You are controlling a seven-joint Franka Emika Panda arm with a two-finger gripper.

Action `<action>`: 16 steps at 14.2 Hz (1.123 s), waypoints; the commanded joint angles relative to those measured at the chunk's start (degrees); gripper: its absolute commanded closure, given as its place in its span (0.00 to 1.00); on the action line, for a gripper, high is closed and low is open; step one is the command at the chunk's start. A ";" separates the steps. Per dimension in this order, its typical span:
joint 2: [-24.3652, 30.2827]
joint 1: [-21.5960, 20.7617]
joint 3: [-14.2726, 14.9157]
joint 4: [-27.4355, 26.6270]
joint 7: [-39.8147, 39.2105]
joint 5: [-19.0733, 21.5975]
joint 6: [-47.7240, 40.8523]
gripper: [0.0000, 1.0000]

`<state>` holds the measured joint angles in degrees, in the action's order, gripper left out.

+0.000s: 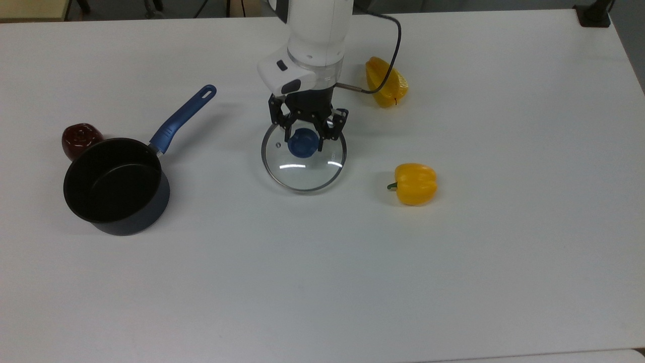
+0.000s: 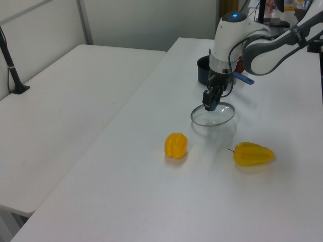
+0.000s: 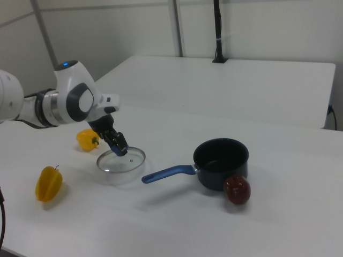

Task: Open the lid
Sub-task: 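Lift the glass lid off the pot and carry it toward the peppers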

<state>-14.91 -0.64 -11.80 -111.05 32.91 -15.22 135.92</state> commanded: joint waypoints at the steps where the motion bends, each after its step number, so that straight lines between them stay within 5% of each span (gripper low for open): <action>1: -2.49 0.28 0.46 0.74 0.66 -2.35 4.87 0.57; 9: -8.56 0.37 0.81 6.01 0.75 -4.21 11.03 0.53; 10: -8.56 0.46 0.81 5.93 0.66 -4.38 10.94 0.41; 11: -8.39 0.46 0.81 5.84 0.66 -4.56 10.16 0.00; 16: -1.19 0.11 0.64 5.93 -2.40 -4.56 -4.92 0.00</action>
<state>-22.22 -0.05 -11.35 -104.35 32.87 -18.88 140.95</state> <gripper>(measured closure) 0.013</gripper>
